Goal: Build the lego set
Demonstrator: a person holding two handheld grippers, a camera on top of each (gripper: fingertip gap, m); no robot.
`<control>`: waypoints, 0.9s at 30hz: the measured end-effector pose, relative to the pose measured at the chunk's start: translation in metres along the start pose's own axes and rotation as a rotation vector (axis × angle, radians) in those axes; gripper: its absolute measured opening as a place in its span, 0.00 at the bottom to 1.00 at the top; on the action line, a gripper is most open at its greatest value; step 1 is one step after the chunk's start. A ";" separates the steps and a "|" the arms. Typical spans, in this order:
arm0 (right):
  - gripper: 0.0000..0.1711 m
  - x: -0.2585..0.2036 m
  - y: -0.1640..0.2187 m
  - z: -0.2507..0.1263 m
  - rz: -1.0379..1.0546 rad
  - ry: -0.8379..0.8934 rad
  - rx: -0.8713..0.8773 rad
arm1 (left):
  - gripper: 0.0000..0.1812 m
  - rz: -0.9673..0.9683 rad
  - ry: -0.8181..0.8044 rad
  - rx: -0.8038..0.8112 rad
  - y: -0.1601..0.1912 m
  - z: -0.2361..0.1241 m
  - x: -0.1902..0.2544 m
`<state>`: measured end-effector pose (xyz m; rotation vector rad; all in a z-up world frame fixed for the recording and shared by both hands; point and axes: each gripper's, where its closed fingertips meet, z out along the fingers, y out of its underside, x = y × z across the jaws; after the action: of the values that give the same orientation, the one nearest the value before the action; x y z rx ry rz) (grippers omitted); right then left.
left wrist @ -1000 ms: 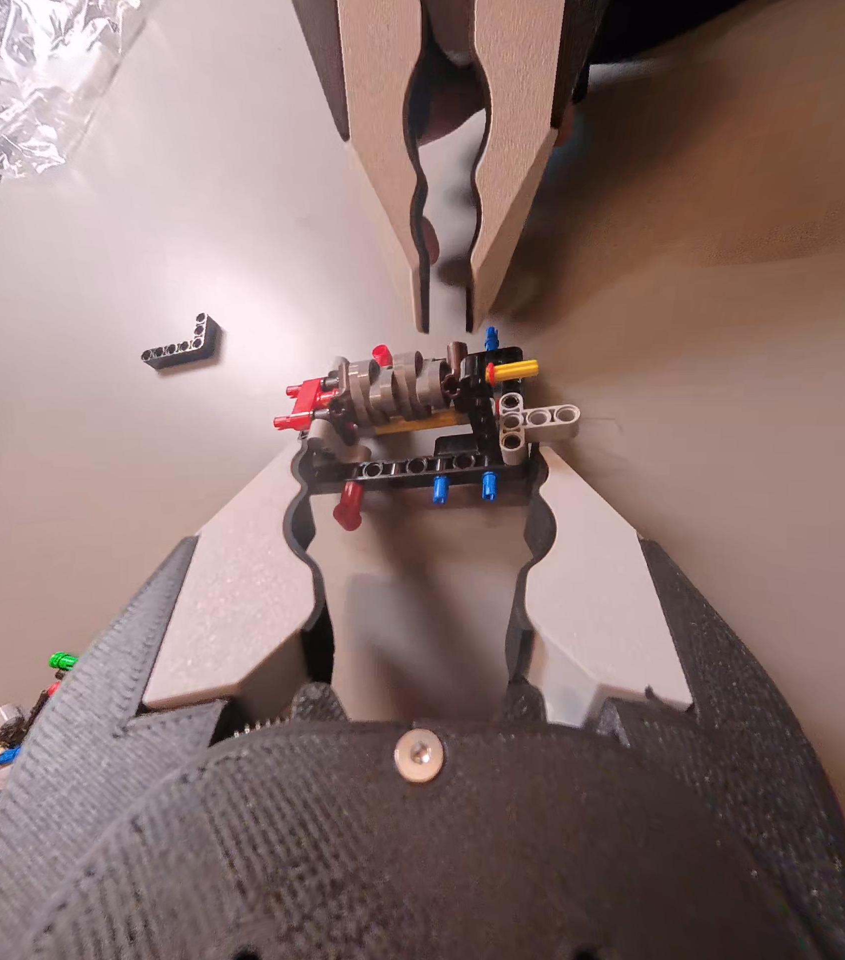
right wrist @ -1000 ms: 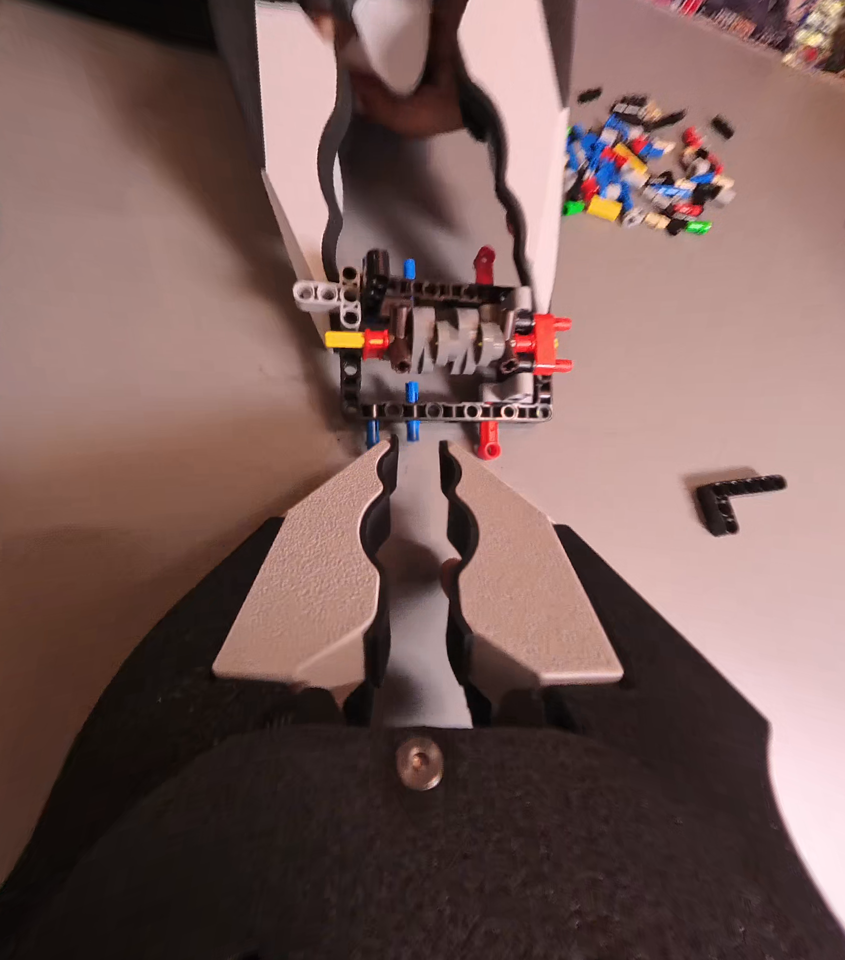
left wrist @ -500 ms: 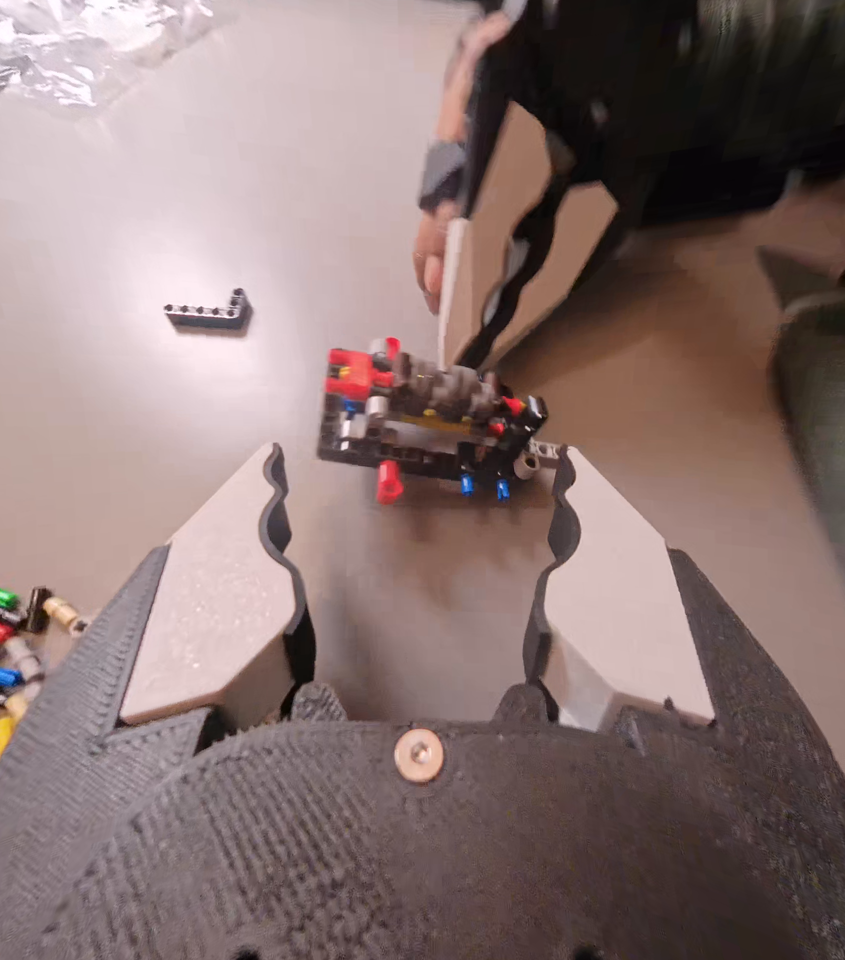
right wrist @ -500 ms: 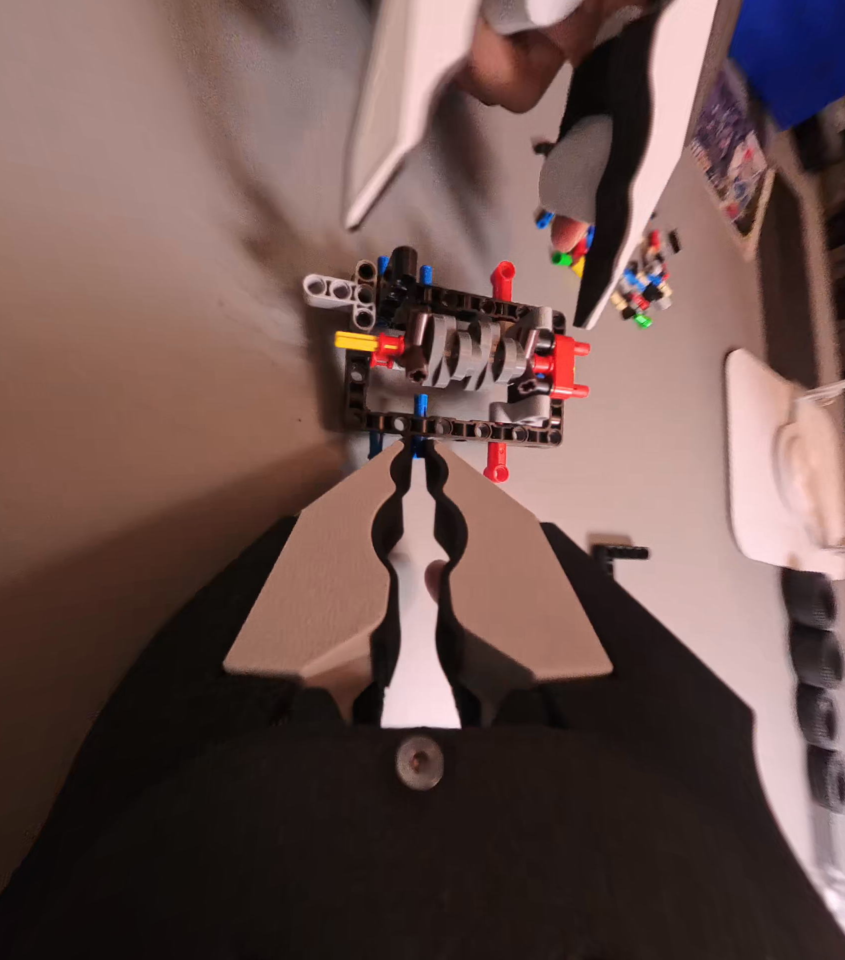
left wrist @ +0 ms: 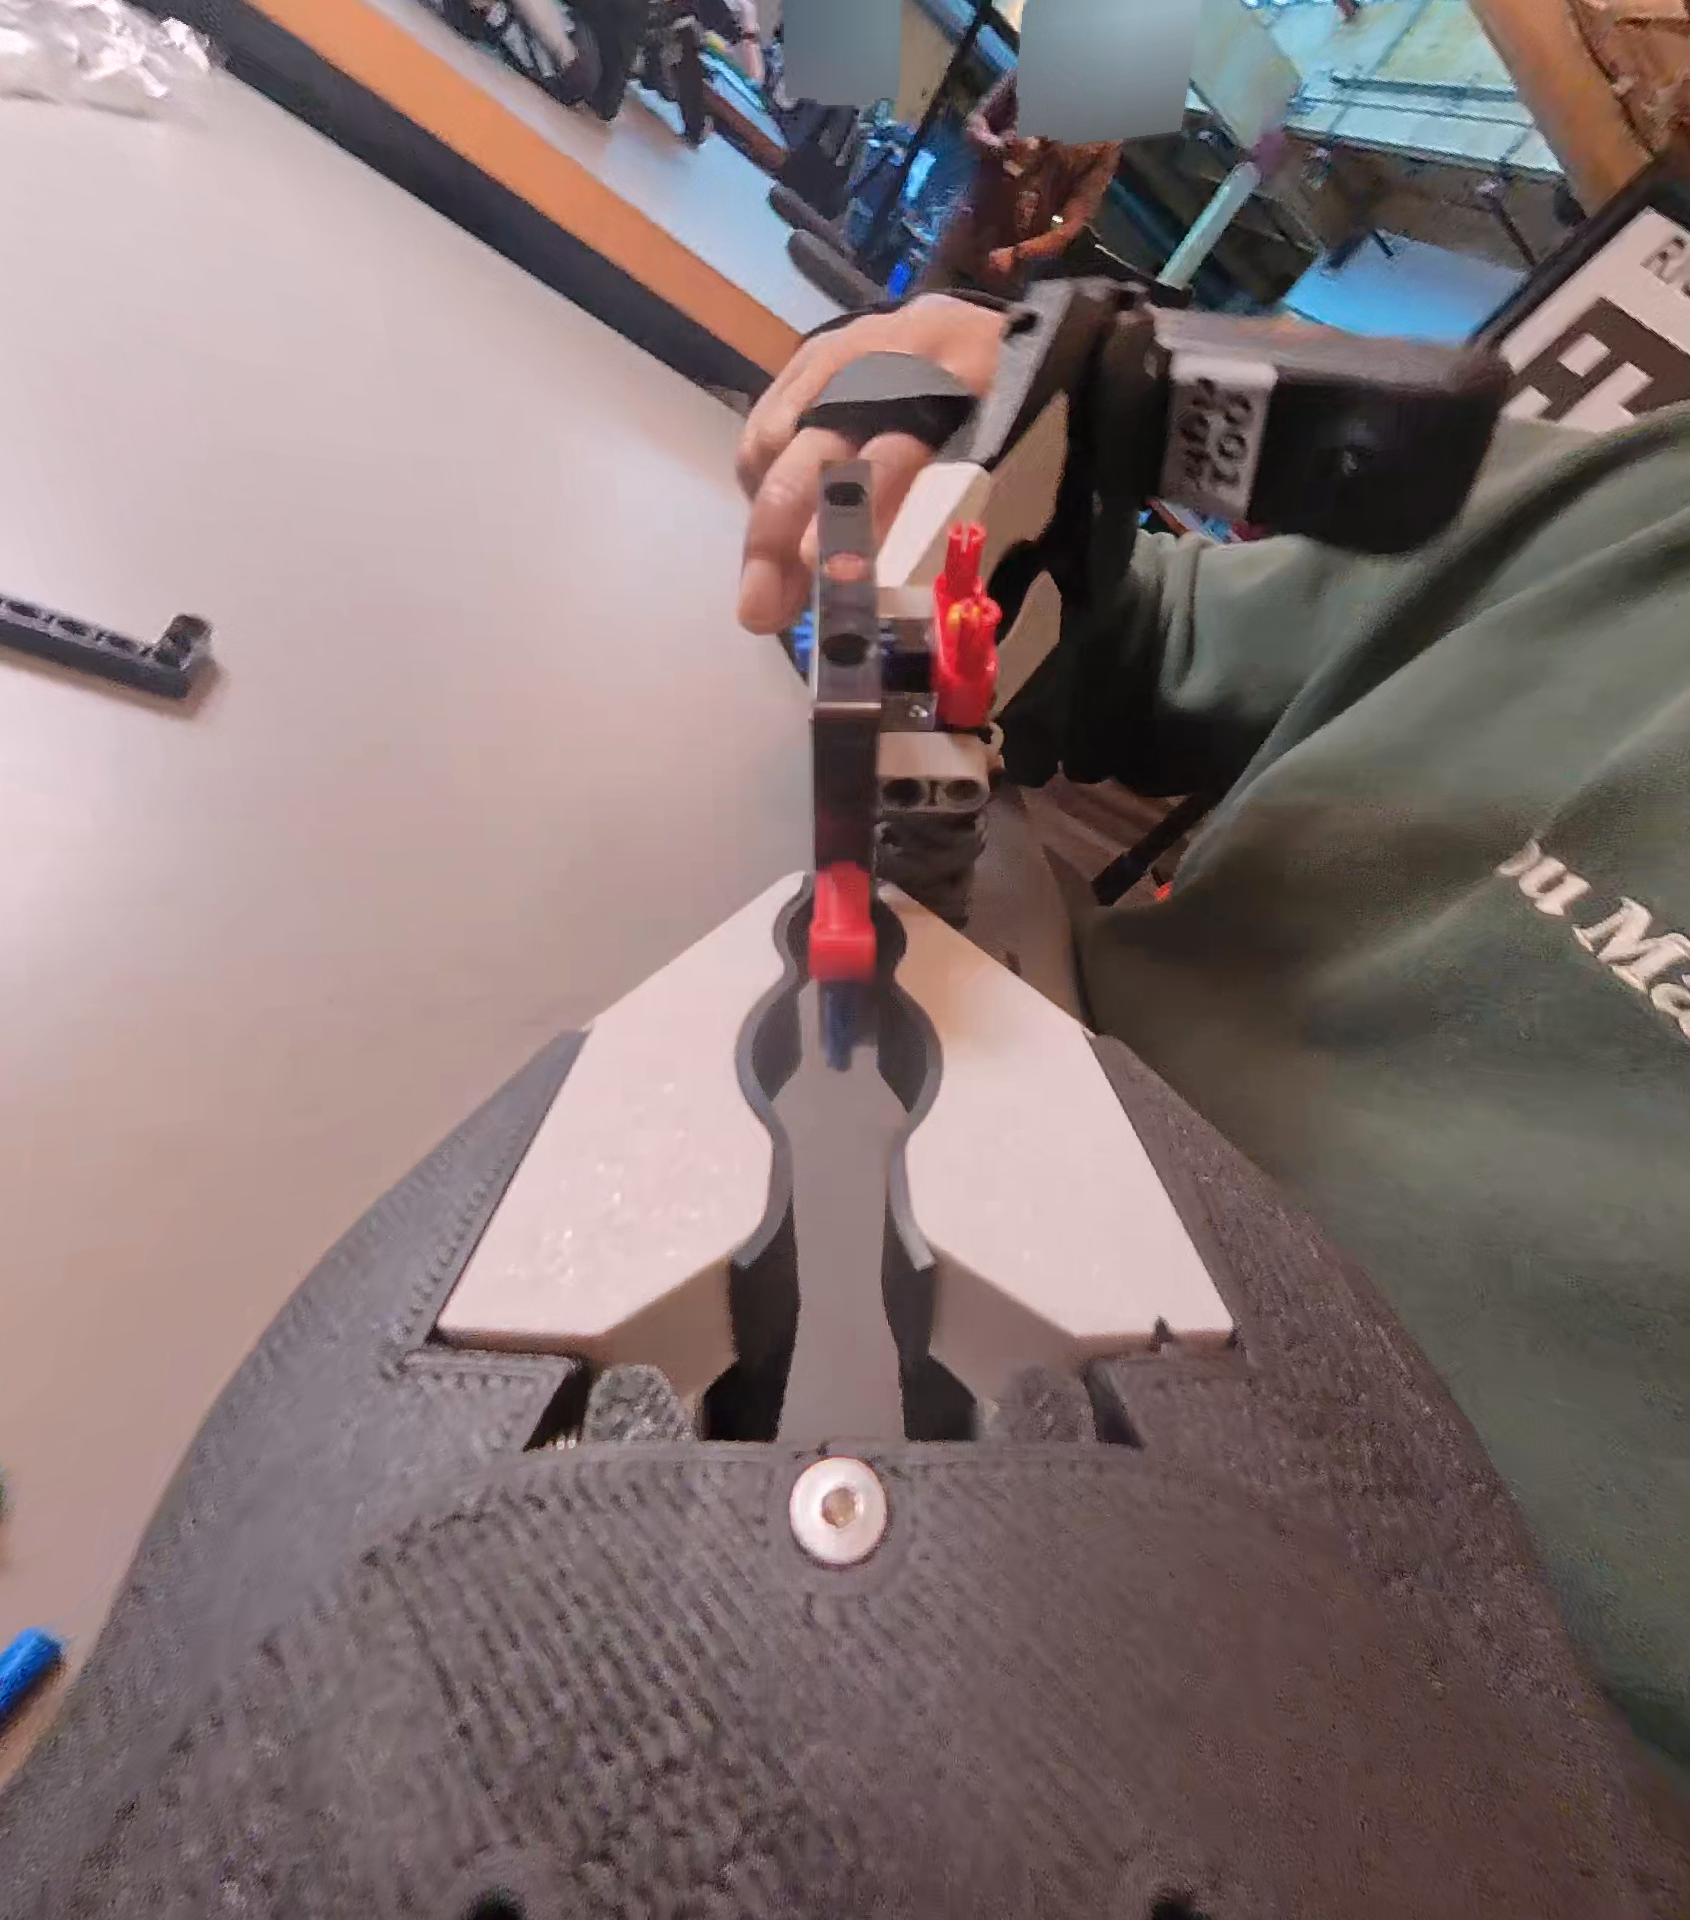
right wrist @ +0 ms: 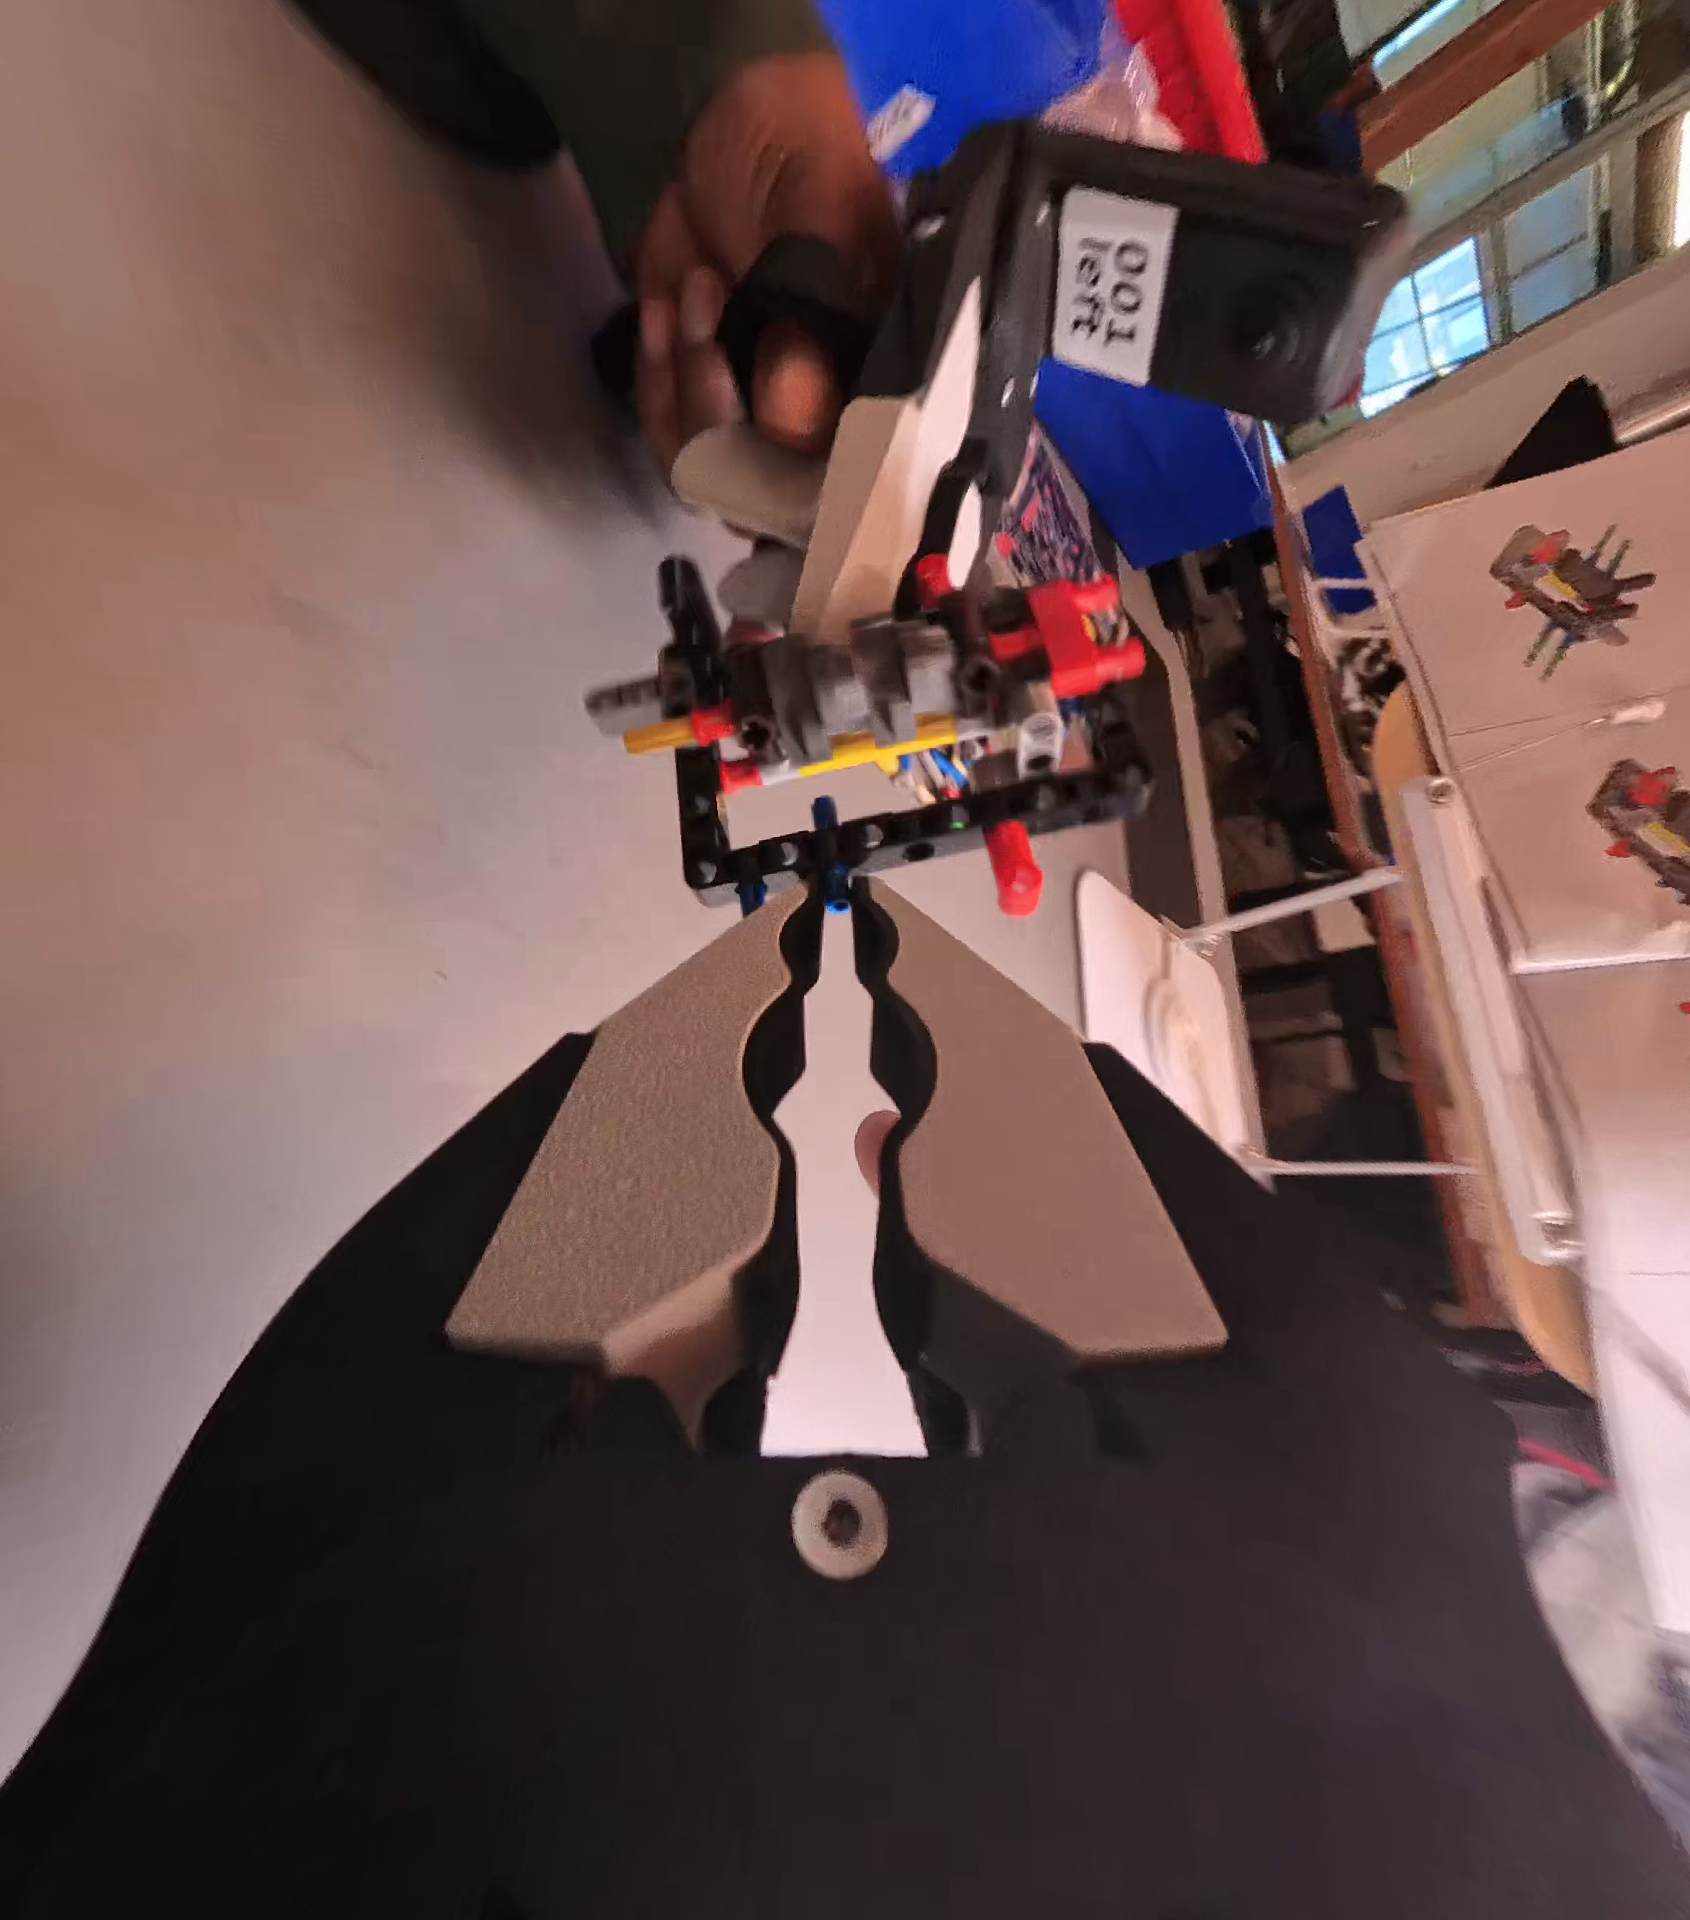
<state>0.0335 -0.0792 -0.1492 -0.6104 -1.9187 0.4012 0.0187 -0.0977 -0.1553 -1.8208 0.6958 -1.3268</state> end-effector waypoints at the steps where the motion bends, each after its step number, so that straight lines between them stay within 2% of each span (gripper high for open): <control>1: 0.02 0.000 -0.004 -0.003 0.074 -0.024 0.044 | 0.03 0.018 0.010 0.006 -0.001 0.000 0.003; 8: 0.02 -0.004 -0.011 -0.009 0.486 -0.178 0.262 | 0.03 0.004 0.040 0.034 -0.005 0.000 0.008; 14: 0.02 -0.001 -0.011 -0.008 0.713 -0.255 0.362 | 0.03 -0.027 0.041 0.042 -0.006 -0.001 0.006; 27: 0.01 -0.003 -0.001 -0.002 0.848 -0.339 0.408 | 0.04 -0.088 0.027 0.016 -0.003 -0.002 -0.002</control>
<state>0.0363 -0.0819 -0.1494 -1.1109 -1.7189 1.4679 0.0164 -0.0949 -0.1532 -1.8419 0.6239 -1.4127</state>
